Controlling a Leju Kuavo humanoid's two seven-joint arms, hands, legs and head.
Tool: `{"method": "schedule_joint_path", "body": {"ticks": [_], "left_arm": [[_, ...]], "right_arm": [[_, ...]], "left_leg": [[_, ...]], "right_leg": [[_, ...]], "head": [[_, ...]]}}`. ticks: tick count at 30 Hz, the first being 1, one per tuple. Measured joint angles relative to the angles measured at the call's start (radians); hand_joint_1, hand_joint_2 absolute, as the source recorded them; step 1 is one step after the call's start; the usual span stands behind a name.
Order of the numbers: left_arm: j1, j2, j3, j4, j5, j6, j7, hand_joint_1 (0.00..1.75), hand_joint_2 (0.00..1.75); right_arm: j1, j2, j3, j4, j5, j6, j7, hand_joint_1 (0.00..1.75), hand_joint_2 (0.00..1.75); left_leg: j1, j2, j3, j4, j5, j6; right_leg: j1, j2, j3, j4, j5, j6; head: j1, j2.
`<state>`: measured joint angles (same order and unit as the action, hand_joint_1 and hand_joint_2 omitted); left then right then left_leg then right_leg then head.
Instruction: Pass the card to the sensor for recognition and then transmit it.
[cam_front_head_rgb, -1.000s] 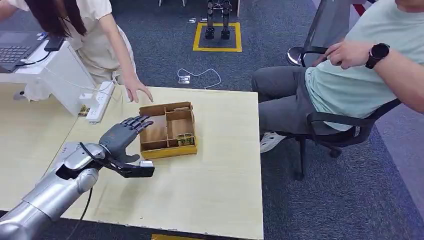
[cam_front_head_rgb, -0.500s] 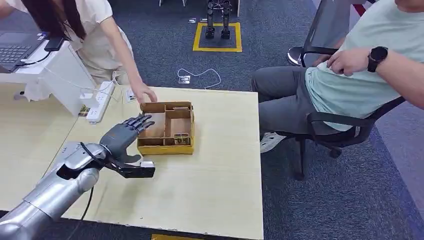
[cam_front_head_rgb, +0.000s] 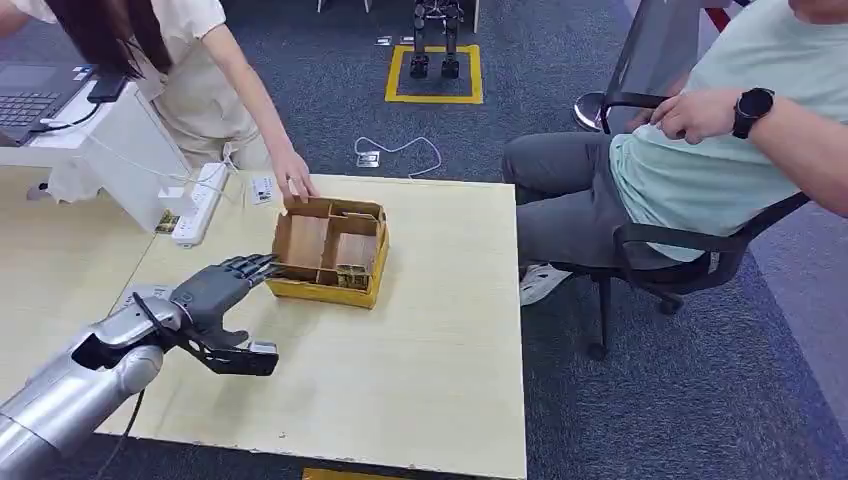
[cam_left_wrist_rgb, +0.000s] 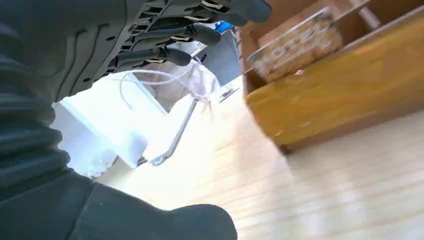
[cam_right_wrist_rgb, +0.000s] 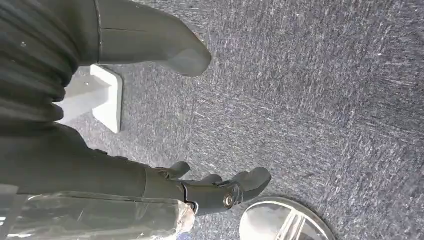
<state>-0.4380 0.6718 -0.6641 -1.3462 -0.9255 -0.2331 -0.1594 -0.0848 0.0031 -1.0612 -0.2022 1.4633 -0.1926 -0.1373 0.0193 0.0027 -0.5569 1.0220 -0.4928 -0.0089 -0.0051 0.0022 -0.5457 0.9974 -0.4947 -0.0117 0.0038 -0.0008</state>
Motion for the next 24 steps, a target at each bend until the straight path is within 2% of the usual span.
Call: {"method": "schedule_joint_path", "body": {"ticks": [4,8,10,13,16,24], "left_arm": [[0.012,0.021,-0.002,-0.026,0.017,-0.005,-0.001,0.0,1.75],[0.011,0.017,-0.003,-0.031,0.01,-0.001,0.01,0.0,1.75],[0.009,-0.002,-0.003,-0.029,-0.013,0.024,0.039,0.0,1.75],[0.005,-0.065,-0.003,-0.009,-0.05,0.074,0.082,0.0,1.75],[-0.002,-0.107,-0.003,0.013,-0.059,0.084,0.091,0.0,1.75],[-0.008,-0.154,-0.003,0.042,-0.066,0.101,0.1,0.0,1.75]], "right_arm": [[-0.001,0.0,0.0,0.0,0.001,0.0,0.0,0.0,1.75],[-0.001,0.0,0.0,0.0,0.001,0.0,0.0,0.0,1.75],[-0.001,0.001,0.0,0.0,-0.001,0.0,0.0,0.0,1.75],[-0.002,0.004,-0.001,0.0,-0.002,0.0,0.003,0.0,1.75],[-0.002,0.005,-0.001,0.0,-0.002,0.0,0.003,0.0,1.75],[-0.002,0.006,-0.003,0.0,-0.002,0.0,0.004,0.0,1.75]], "left_leg": [[0.0,-0.001,0.0,0.0,0.0,0.0],[0.0,-0.001,0.0,0.0,0.0,0.0],[0.0,-0.001,0.0,0.001,0.0,0.0],[-0.001,-0.002,0.0,0.001,0.0,0.0],[-0.001,0.0,0.0,0.001,0.0,0.0],[0.0,0.0,0.0,0.001,0.0,0.0]], "right_leg": [[0.0,-0.001,0.0,0.0,0.0,0.0],[0.0,0.0,0.0,0.0,0.0,0.0],[0.0,-0.001,0.0,0.0,0.001,0.001],[-0.001,-0.001,0.001,0.0,0.001,0.001],[-0.001,0.0,0.0,0.0,0.002,0.001],[-0.001,0.0,0.0,0.0,0.002,0.001]], "head": [[0.0,0.0],[0.0,0.0],[0.0,0.0],[0.0,0.0],[0.0,0.0],[0.0,0.0]]}}
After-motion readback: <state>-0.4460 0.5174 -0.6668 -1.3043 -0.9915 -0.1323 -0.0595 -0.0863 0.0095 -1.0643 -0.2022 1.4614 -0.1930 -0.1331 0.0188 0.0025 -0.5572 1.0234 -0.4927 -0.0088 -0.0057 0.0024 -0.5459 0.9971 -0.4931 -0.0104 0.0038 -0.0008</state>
